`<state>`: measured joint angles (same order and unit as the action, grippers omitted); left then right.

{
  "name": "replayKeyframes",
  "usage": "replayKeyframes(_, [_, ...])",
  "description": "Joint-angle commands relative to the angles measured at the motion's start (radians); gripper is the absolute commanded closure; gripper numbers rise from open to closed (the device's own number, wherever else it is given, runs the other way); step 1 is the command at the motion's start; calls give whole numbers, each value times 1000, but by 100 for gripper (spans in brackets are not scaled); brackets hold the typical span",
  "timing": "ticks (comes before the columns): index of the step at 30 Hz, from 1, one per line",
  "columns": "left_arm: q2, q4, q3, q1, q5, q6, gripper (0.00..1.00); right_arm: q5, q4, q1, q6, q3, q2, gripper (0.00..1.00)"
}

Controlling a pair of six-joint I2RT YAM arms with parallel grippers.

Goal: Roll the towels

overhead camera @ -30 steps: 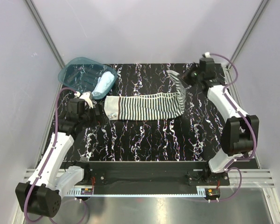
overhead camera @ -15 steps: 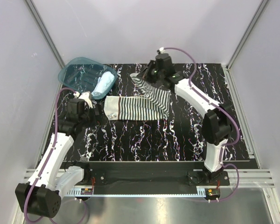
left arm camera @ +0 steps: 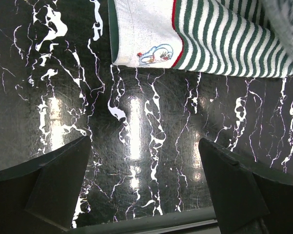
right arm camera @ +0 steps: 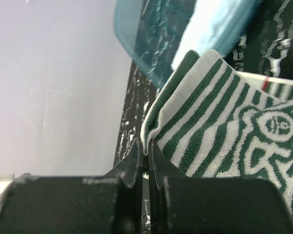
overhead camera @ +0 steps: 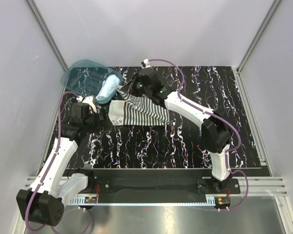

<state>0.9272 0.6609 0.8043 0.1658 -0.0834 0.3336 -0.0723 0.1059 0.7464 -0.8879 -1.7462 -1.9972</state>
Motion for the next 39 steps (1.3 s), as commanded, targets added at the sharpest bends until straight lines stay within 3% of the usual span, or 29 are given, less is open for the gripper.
replayKeyframes(1, [-2,-10,6,5,36,7,1,45,-97,37,-13,-27,-28,100])
replayKeyframes(12, [-11,2,10,5,73,13,1,-33,-254,146,-34,30,-230,100])
replayKeyframes(13, [-11,2,9,5,76,13,1,-50,-264,152,-46,27,-260,84])
replayKeyframes(16, [-14,5,12,5,80,13,1,-76,-261,166,-46,-13,-310,62])
replayKeyframes(17, [-13,5,10,5,80,13,1,-81,-253,168,-45,-22,-316,48])
replayKeyframes(25, [-34,13,21,3,137,12,1,-54,-147,130,66,-47,-201,25])
replayKeyframes(32, [24,2,30,1,90,7,1,-55,-46,30,122,74,20,20])
replayKeyframes(35, [93,-10,39,3,48,25,1,-40,-49,-39,129,212,139,21])
replayKeyframes(39, [169,-87,44,12,-9,67,1,-151,-97,-174,75,471,224,39])
